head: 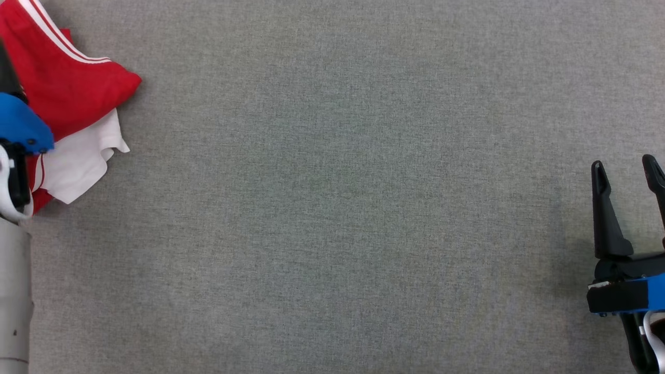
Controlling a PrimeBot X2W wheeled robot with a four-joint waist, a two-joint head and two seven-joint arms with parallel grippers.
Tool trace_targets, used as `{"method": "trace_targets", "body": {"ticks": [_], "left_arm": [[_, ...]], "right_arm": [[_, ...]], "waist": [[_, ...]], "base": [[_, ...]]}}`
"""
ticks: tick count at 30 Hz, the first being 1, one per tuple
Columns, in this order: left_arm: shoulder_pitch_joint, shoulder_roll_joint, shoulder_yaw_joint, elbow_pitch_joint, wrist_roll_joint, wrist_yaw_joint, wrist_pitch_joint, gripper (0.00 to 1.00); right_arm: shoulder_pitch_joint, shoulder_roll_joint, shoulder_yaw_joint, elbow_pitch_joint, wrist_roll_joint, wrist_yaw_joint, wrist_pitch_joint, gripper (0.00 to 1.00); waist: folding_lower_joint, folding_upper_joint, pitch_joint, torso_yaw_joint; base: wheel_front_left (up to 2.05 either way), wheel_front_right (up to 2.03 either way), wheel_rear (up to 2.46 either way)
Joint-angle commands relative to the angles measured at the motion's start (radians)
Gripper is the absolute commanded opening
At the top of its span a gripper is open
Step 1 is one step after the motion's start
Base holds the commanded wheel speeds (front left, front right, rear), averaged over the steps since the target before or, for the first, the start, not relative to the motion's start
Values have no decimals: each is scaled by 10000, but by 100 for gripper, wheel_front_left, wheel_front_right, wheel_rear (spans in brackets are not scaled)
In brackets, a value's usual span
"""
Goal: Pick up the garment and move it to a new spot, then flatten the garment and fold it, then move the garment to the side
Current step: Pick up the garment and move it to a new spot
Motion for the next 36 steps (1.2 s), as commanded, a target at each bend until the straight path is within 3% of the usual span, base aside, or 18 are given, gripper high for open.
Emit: {"method": "trace_targets", "body": {"ticks": [1,13,14,15,26,31,36], "left_arm": [[-122,-7,-45,161,-3,-55,44,100],[-372,-534,-700,3451,-304,-941,1138,100],[-395,-536,-757,3595,-291,-983,1065,42],[-407,-551,-789,3711,-302,-1010,967,0],[-780,-474,-899,3718,-337,-1172,-903,0],[-1063,-296,-1123,2839,-63,-1079,-1585,0],[-1277,-327,-1438,1104,232,-957,-1631,0]], "right_arm": [[-137,-53,-26,-78,29,1,14,100],[-142,-38,106,-180,-25,3,152,100],[-147,-31,130,-160,-22,1,160,100],[-160,-25,160,-138,-8,1,147,100],[50,333,469,478,38,1,-119,100],[93,587,659,975,84,1,-324,100],[172,876,841,1573,155,1,-622,100]], "waist": [[-3,-3,5,-3],[-3,-3,-72,51],[-3,-3,-88,53],[-3,-3,-113,52],[-3,-3,-1191,-7],[-3,-3,-1910,-92],[-3,-3,-2609,-486]], "base": [[0,0,0],[0,0,0],[0,0,0],[0,0,0],[0,0,0],[0,0,0],[0,0,0]]}}
